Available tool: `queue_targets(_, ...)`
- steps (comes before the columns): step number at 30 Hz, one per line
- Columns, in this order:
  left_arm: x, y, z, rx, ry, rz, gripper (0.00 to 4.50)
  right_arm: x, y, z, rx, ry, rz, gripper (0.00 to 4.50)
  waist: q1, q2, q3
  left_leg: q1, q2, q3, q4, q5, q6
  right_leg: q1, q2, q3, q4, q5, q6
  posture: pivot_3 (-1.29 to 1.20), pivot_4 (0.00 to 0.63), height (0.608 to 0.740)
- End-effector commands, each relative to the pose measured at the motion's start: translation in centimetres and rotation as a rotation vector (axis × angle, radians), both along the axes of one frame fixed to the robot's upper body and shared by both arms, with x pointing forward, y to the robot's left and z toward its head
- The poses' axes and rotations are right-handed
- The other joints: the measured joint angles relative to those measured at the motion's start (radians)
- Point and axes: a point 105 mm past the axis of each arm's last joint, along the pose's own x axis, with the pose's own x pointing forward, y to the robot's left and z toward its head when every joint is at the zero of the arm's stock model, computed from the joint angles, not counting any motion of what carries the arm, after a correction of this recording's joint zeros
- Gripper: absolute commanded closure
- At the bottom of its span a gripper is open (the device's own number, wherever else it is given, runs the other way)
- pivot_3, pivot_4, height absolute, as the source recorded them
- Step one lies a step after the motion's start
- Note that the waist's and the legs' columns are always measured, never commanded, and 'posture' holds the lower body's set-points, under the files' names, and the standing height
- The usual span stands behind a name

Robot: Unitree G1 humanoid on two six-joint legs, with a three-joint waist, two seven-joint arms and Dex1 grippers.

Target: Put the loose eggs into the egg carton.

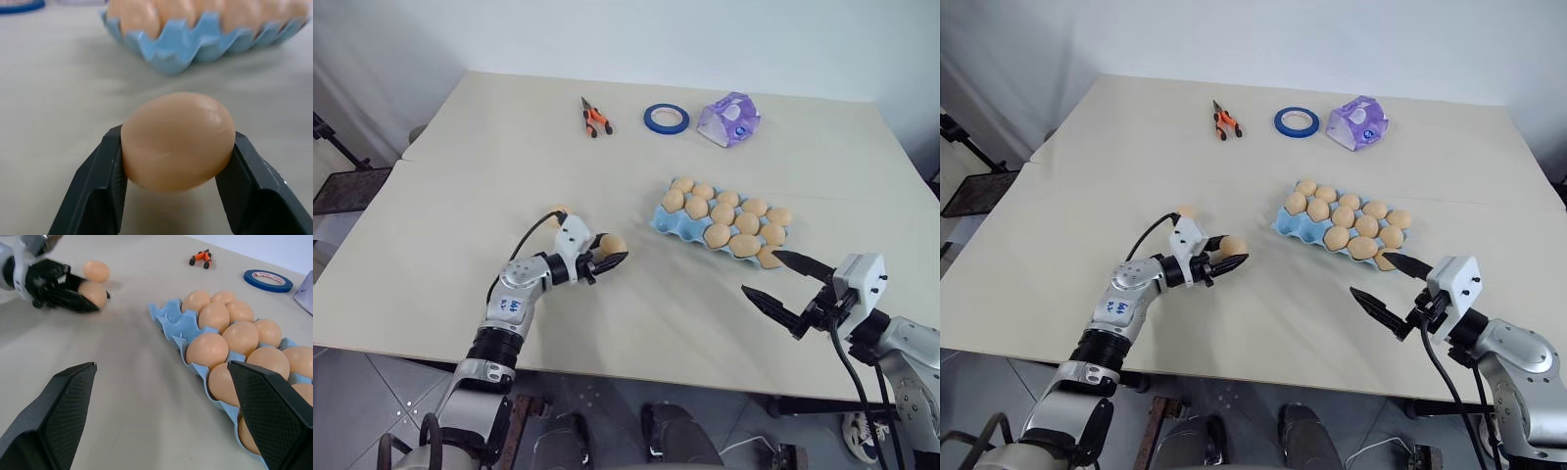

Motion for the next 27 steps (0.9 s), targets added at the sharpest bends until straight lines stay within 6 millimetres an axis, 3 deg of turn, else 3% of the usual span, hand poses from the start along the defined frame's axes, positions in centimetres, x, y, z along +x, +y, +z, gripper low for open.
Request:
queue_targets(1, 0.0, 1.5, 4.8, -0.035, -0.119, -0.098, 2.36, 0.0, -0.1, 0.9, -0.006, -0.046, -0.008, 0.0, -0.001, 0.0, 0.0, 0.0, 0.0, 0.0, 0.0, 0.0, 0.0, 0.0, 0.0, 0.0, 0.0, 0.0, 0.0, 0.0, 0.15, 0.74)
queue_targets(6, 1.4, 5.3, 6.6, 0.105, -0.156, -0.077, 2.36, 0.0, -0.2, 1.0, -0.003, -0.054, -0.021, 0.0, -0.002, 0.0, 0.0, 0.001, 0.0, 0.001, 0.0, 0.001, -0.001, 0.0, 0.0, 0.0, 0.0, 0.0, 0.0, 0.0, 0.15, 0.74)
queue_targets(8, 2.1, 5.7, 7.7, 0.102, -0.177, -0.069, 2.36, 0.0, -0.2, 1.0, -0.001, -0.054, -0.024, 0.0, -0.001, 0.0, 0.0, 0.001, 0.0, 0.0, 0.0, 0.001, -0.001, 0.0, 0.0, 0.0, 0.0, 0.0, 0.0, 0.0, 0.15, 0.74)
queue_targets(11, 2.5, 4.3, 9.1, 0.073, -0.204, -0.133, 2.36, -0.1, -0.2, 0.8, -0.002, -0.052, -0.025, 0.0, 0.007, 0.0, 0.0, -0.002, -0.001, 0.0, 0.001, 0.001, 0.001, -0.001, 0.0, -0.002, -0.001, 0.0, 0.0, 0.0, 0.15, 0.74)
queue_targets(18, 2.0, -2.7, 9.2, 0.063, -0.179, -0.382, 2.36, 0.3, -0.2, 1.1, 0.001, -0.074, -0.025, 0.0, 0.024, 0.0, 0.0, -0.004, -0.003, 0.002, 0.004, -0.003, 0.005, -0.001, 0.0, -0.007, -0.004, -0.002, 0.003, 0.0, 0.15, 0.74)
queue_targets(27, 2.1, -9.7, 8.6, 0.051, -0.125, -0.418, 2.36, -1.0, -0.6, 1.0, 0.013, -0.096, -0.064, 0.0, 0.024, 0.0, 0.0, -0.014, -0.002, -0.002, 0.013, -0.004, 0.003, -0.006, 0.003, -0.006, -0.002, -0.003, 0.004, 0.0, 0.15, 0.74)
